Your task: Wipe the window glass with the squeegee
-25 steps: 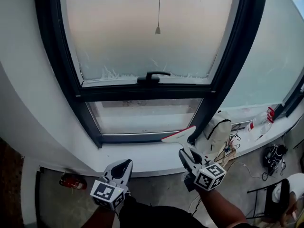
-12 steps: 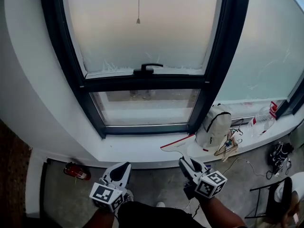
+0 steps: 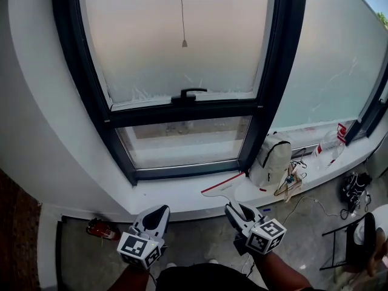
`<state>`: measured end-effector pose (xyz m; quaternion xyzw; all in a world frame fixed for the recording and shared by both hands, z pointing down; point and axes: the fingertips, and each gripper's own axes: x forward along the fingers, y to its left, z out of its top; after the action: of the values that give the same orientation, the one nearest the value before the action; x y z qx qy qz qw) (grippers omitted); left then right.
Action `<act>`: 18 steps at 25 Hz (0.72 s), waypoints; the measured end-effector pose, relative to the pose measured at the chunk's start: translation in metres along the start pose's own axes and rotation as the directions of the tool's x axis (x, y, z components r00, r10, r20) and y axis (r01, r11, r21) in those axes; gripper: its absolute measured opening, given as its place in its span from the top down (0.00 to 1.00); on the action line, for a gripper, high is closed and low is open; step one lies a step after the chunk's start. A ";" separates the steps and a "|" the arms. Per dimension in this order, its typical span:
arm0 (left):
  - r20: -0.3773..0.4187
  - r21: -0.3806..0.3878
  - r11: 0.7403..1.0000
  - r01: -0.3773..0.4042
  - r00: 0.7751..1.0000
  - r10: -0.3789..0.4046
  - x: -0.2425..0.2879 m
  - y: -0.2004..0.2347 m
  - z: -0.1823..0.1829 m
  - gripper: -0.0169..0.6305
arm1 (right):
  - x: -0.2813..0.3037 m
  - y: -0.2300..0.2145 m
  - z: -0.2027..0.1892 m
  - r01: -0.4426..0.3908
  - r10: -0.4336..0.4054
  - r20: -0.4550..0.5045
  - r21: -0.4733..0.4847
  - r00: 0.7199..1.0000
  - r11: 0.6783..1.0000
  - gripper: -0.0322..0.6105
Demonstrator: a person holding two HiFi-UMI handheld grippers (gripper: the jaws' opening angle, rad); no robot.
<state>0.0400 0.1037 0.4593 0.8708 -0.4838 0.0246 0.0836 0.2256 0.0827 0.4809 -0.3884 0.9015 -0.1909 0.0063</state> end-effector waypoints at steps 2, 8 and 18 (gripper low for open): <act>0.003 -0.006 1.000 -0.002 1.000 0.002 -0.007 0.011 -0.003 0.97 | 0.009 0.012 -0.002 -0.002 0.002 0.004 -0.009 1.000 1.000 0.84; 0.002 -0.018 1.000 -0.002 1.000 0.002 -0.024 0.032 -0.009 0.97 | 0.030 0.034 -0.010 -0.006 0.005 -0.016 -0.036 1.000 0.999 0.84; -0.008 -0.027 1.000 -0.007 1.000 0.007 -0.036 0.056 -0.013 0.97 | 0.044 0.038 -0.019 0.018 -0.018 -0.026 0.014 1.000 1.000 0.84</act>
<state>-0.0265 0.1071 0.4744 0.8678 -0.4868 0.0219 0.0970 0.1650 0.0818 0.4909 -0.3940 0.8966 -0.2023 -0.0043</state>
